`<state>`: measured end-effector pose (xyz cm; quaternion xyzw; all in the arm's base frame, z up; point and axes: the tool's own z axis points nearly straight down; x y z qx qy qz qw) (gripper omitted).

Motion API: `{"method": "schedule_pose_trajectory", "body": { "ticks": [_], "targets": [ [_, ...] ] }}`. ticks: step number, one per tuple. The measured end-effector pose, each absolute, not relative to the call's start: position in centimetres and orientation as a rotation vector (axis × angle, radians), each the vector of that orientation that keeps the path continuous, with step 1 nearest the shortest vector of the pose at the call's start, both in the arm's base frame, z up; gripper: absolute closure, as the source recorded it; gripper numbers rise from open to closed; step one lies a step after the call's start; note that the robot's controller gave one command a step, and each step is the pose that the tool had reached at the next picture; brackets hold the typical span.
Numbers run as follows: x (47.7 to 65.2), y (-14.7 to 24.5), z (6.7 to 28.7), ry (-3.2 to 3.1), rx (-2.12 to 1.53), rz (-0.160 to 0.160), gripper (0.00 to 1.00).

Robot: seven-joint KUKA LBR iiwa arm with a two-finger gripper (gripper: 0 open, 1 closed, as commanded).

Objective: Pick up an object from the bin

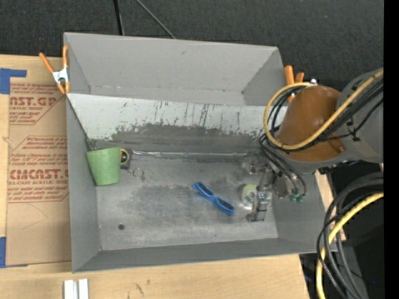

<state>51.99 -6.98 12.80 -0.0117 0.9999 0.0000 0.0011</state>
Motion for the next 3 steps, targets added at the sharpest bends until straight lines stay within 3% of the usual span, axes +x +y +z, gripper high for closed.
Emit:
{"method": "schedule_pose_trajectory", "body": {
  "ticks": [1, 2, 3],
  "targets": [
    [52.0, -3.6, 6.9, 3.139, 0.206, 0.004, 0.0],
    [52.1, -3.8, 7.0, 3.136, 0.207, 0.001, 1.0],
    [51.2, -2.9, 24.6, 3.129, 0.134, 0.002, 1.0]
  ]
}}
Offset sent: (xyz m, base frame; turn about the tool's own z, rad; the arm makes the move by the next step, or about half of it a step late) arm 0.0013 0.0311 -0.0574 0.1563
